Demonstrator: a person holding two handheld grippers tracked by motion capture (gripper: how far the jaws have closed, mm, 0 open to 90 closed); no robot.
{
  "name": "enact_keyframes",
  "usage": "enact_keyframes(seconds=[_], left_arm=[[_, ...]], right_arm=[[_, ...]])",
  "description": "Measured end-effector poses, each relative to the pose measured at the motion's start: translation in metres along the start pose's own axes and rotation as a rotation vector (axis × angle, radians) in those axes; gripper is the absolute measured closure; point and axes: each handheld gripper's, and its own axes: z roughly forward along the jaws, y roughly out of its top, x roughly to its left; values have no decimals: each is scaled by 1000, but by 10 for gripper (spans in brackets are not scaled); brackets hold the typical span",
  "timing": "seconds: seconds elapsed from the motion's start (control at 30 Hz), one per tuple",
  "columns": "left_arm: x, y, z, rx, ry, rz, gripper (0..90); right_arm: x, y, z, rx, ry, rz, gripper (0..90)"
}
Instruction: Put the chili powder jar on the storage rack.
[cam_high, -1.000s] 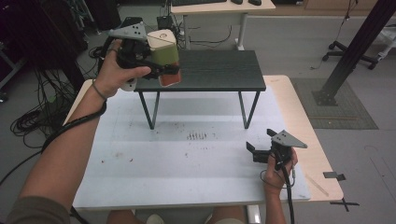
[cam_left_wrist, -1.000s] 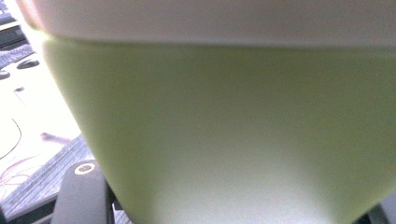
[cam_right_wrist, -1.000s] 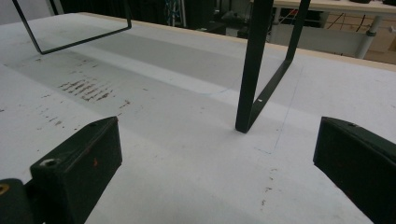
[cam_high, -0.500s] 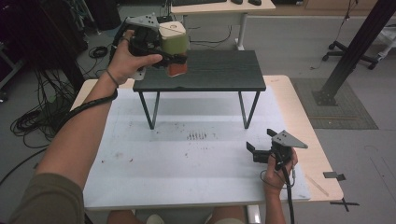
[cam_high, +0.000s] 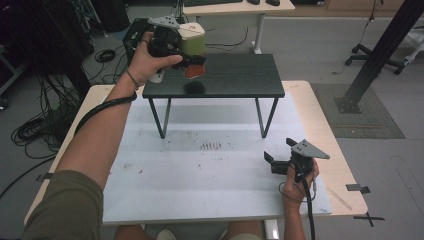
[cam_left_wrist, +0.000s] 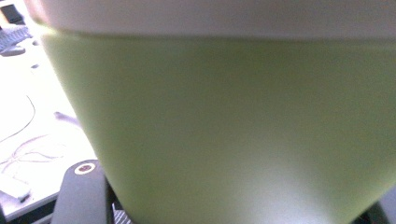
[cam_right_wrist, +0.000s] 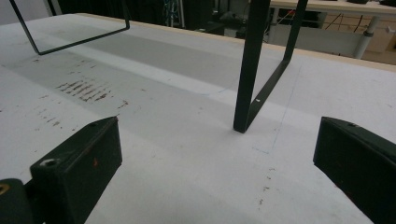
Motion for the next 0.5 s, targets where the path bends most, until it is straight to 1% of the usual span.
enact_keyframes(seconds=[0.07, 0.2, 0.3, 0.33, 0.5], left_arm=[[0, -3, 4, 11, 6, 0, 300], [0, -8, 8, 25, 3, -8, 300], [0, -11, 10, 22, -1, -18, 300], [0, -12, 12, 18, -4, -28, 300], [-1, -19, 17, 33, -9, -42, 300]], right_arm=[[0, 0, 0, -2, 1, 1, 11], [0, 0, -1, -6, -1, 4, 11], [0, 0, 0, -4, 0, 2, 11], [0, 0, 0, -3, 0, 3, 11], [0, 0, -1, -3, 0, 5, 11]])
